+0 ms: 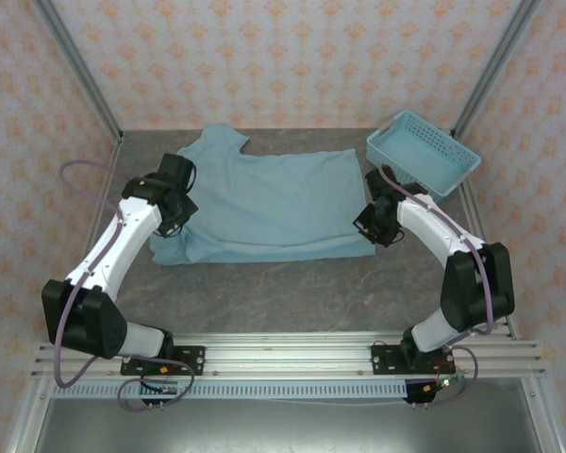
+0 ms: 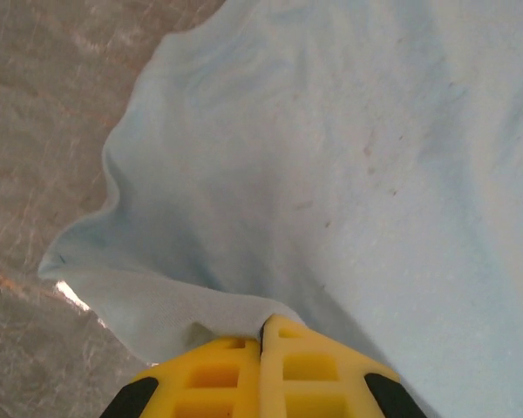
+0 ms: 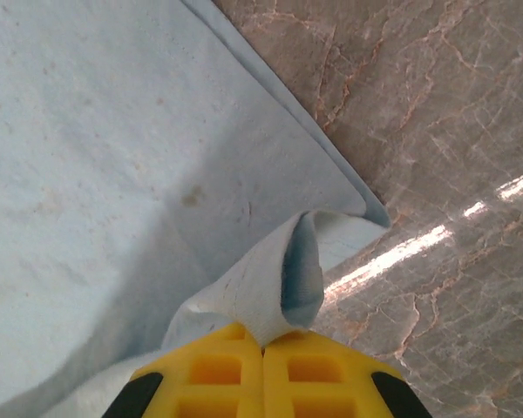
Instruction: Fold and stack the t-shirts
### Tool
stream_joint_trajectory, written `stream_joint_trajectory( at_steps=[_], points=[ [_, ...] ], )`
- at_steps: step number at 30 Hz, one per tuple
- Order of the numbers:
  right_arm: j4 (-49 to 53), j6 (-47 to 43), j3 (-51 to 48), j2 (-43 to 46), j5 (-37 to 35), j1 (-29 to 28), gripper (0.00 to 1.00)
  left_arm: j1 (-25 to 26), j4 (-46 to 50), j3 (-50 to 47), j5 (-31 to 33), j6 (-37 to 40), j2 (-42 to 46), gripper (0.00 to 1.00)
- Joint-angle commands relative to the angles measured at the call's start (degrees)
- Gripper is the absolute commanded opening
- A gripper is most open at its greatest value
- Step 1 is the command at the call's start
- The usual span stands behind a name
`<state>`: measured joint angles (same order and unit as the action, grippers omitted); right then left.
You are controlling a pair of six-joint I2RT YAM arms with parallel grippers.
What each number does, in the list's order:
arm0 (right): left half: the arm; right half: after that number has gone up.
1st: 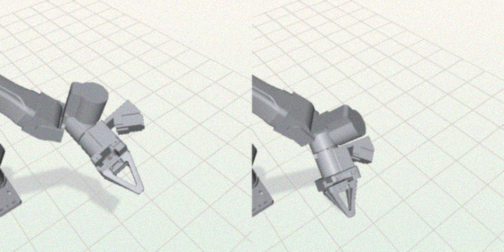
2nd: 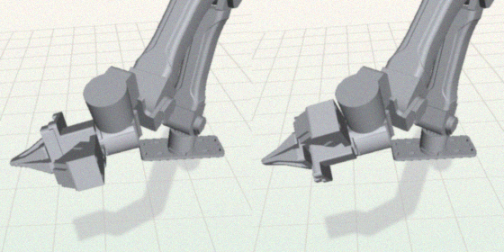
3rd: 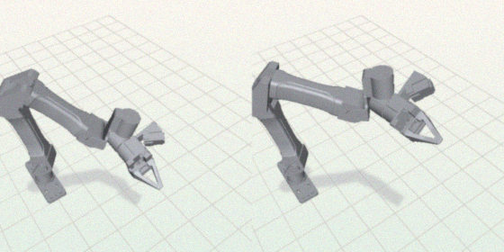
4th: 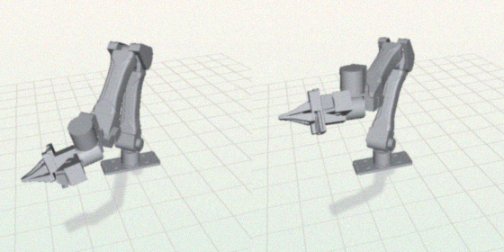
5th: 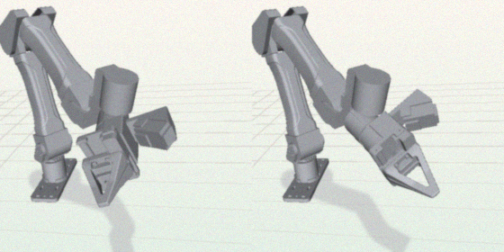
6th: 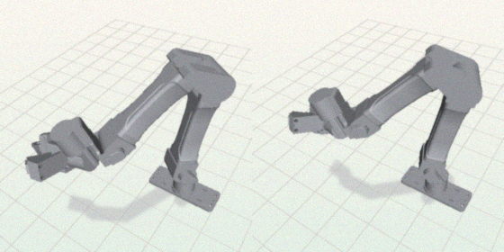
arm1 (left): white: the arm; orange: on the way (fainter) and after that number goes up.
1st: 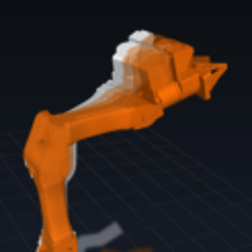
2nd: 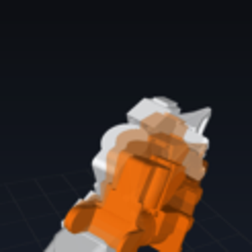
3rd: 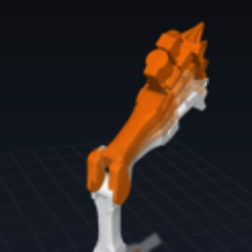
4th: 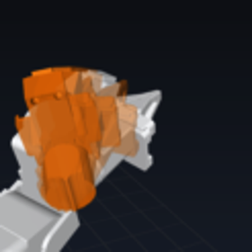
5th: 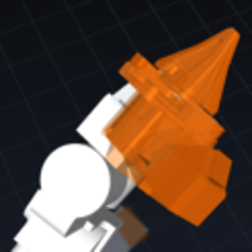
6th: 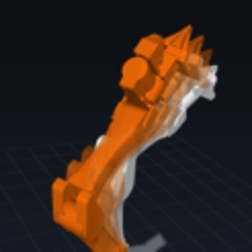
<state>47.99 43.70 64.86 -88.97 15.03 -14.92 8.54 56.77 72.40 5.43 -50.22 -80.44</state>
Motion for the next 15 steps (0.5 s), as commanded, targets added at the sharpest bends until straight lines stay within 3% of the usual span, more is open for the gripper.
stream_joint_trajectory(
  at_steps=[1,15],
  points=[
    [0.14,-0.37,3.12,-2.43,-1.88,0.67,0.00,-1.18,-1.58,4.02,2.20,4.76,-2.92,0.00],
    [0.17,-1.06,12.26,-12.62,-3.36,1.65,0.00,-3.87,-1.62,15.24,3.67,12.72,-16.17,0.00]
  ],
)
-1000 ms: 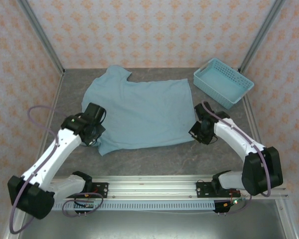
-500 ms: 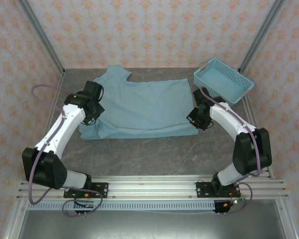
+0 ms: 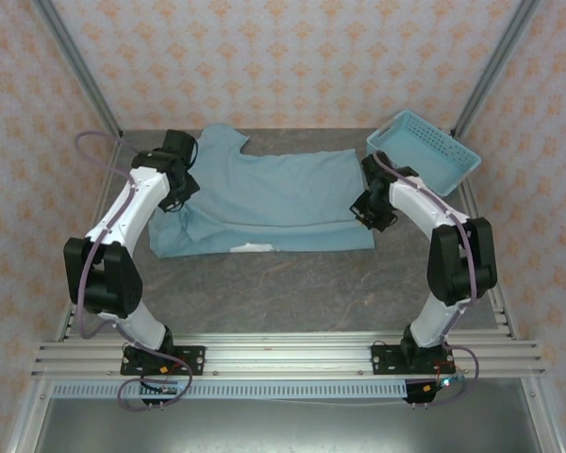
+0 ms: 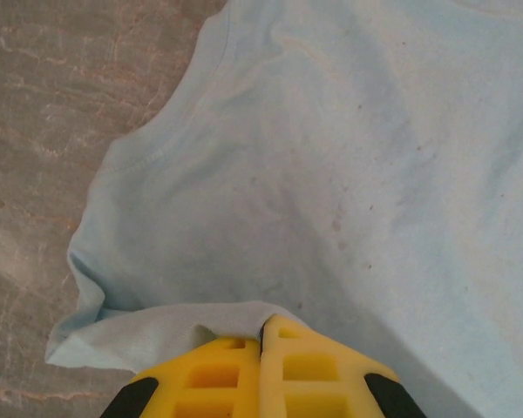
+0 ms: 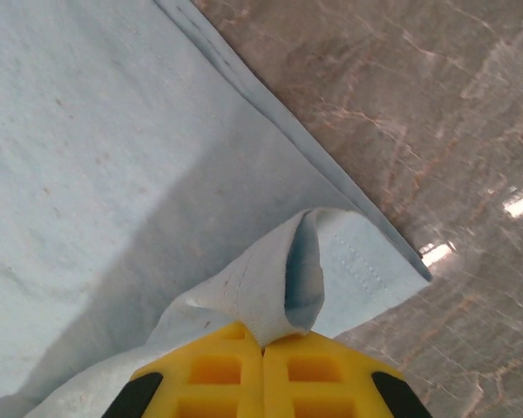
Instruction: Fold and stack the t-shirts
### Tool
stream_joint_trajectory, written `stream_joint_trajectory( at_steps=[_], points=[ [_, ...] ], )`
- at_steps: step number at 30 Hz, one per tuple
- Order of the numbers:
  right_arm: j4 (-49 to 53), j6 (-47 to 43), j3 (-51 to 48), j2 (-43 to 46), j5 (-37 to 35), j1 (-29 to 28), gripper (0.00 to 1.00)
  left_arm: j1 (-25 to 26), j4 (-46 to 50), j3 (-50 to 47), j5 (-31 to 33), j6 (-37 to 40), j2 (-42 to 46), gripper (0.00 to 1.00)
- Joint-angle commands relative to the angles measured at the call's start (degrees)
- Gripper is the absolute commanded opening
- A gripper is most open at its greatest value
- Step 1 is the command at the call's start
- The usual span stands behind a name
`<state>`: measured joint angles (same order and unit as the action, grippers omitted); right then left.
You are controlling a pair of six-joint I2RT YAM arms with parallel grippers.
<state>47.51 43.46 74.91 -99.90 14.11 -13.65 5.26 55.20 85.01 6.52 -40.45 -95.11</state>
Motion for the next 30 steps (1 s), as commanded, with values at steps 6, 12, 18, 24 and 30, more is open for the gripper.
stream_joint_trajectory(
  at_steps=[6,12,18,24,30],
  points=[
    [0.90,-0.96,4.75,-5.00,-2.95,0.64,0.00,-1.13,-0.78,6.44,2.56,4.05,-5.68,0.00],
    [1.22,-1.10,7.20,-7.57,-3.46,0.82,0.00,-1.38,0.38,10.39,3.30,5.00,-10.02,0.00],
    [1.71,-1.18,9.97,-10.20,-3.80,1.31,0.00,-2.83,0.53,12.68,3.51,5.14,-12.61,0.00],
    [1.80,-1.10,13.67,-13.91,-3.56,1.94,0.00,-4.35,0.55,18.54,1.38,6.63,-18.95,0.00],
    [2.14,-4.12,17.69,-16.16,-2.30,2.93,0.36,-5.50,5.01,26.05,-0.37,7.64,-24.26,0.44]
  ],
)
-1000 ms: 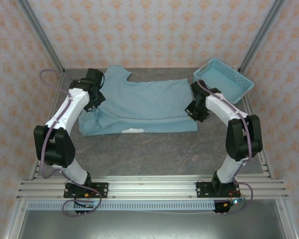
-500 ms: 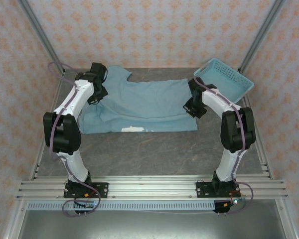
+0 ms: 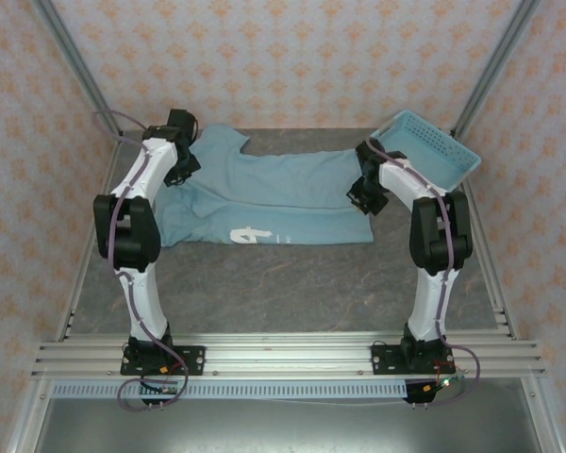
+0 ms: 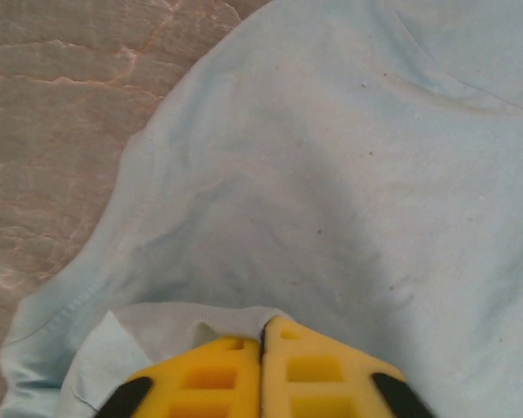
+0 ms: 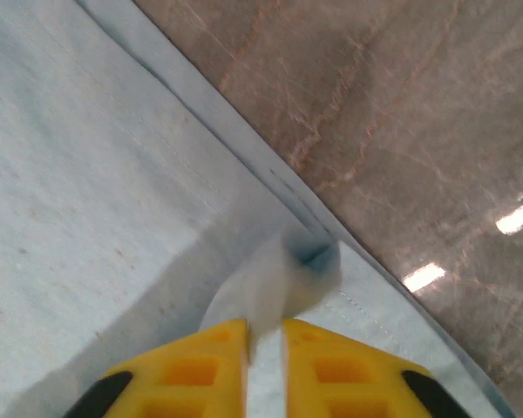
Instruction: Fold and stack the t-shirts
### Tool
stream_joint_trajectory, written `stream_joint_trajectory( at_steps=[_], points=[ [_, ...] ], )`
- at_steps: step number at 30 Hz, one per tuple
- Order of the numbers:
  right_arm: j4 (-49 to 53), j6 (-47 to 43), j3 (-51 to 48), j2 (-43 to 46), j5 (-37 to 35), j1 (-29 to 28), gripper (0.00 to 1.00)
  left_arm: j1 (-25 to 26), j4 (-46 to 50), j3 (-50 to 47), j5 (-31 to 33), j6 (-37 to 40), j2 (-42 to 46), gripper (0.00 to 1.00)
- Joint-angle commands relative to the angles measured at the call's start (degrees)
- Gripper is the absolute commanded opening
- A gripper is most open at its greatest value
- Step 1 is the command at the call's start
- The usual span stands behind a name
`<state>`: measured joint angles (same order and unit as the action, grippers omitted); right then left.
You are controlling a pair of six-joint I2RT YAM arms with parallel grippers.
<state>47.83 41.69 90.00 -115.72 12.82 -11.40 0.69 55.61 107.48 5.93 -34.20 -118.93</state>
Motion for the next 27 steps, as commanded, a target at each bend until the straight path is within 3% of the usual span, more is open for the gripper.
stream_joint_trajectory(
  at_steps=[1,3,7,11,15,27],
  points=[
    [2.06,-3.17,2.73,0.35,-1.27,0.82,0.43,-1.03,5.60,4.02,1.00,1.36,-0.13,0.61],
    [2.41,-4.47,1.70,3.48,-1.87,0.71,0.51,-1.92,7.18,2.98,1.43,1.50,2.47,0.69],
    [1.78,-5.47,-5.48,11.00,-2.06,0.73,0.55,-7.24,6.89,-9.63,-3.00,-0.75,12.62,0.69],
    [-2.22,-4.70,-17.49,19.04,0.54,0.72,0.55,-15.19,-0.15,-29.85,-15.38,-3.24,22.88,0.64],
    [-6.11,-5.11,-26.96,23.93,2.60,0.75,0.60,-20.84,-6.36,-42.14,-23.61,-6.11,25.52,0.63],
    [-13.45,-3.86,-34.02,22.12,4.73,1.33,0.60,-23.19,-18.23,-47.16,-25.44,-18.23,22.15,0.63]
  ],
)
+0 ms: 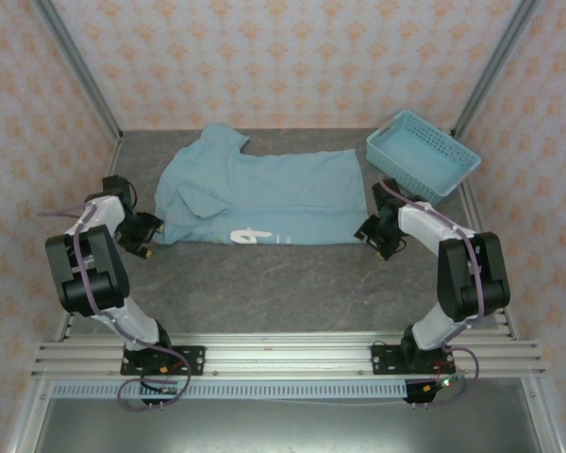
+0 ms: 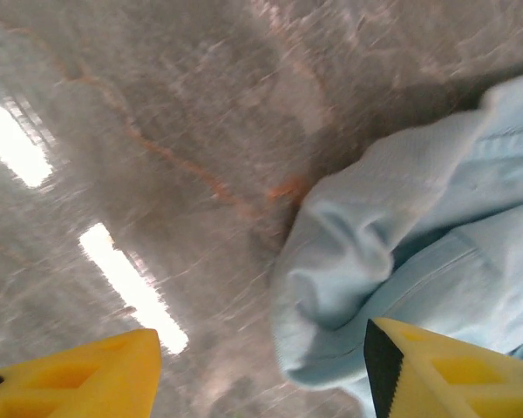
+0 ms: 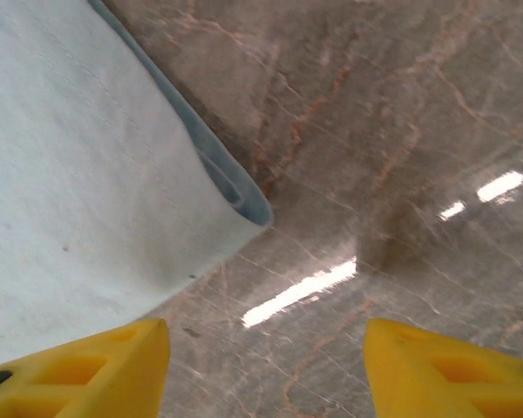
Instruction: Fold and stack the t-shirts
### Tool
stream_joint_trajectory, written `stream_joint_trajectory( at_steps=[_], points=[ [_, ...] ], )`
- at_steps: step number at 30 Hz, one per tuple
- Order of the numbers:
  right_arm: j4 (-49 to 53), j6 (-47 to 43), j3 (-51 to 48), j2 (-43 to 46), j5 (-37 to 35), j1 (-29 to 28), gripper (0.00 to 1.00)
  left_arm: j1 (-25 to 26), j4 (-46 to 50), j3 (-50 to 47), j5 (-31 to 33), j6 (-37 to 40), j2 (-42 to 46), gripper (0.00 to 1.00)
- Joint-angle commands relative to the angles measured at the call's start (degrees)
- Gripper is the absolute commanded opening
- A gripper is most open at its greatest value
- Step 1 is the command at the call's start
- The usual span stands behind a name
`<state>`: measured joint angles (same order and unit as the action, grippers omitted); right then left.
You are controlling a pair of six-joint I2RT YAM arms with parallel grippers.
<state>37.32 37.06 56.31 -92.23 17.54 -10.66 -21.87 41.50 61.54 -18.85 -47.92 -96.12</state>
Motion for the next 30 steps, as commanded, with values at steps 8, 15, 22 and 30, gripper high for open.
stream_joint_trajectory(
  at_steps=[8,15,22,30],
  points=[
    [-5.64,2.29,2.49,-6.74,0.55,0.84,0.50,-0.71,-9.36,-0.88,-0.18,-9.88,-3.39,0.45],
    [-7.26,4.10,4.65,-10.63,0.46,0.83,0.32,-0.70,-9.12,2.71,1.98,-9.76,-6.48,0.23],
    [-2.15,4.34,6.41,-9.95,-6.43,0.81,0.00,-0.98,-0.96,4.94,6.69,-8.04,-5.64,0.00],
    [5.24,4.56,3.76,-4.22,-12.15,0.77,0.00,-1.32,7.68,-3.72,11.60,-9.28,3.04,0.00]
  ],
)
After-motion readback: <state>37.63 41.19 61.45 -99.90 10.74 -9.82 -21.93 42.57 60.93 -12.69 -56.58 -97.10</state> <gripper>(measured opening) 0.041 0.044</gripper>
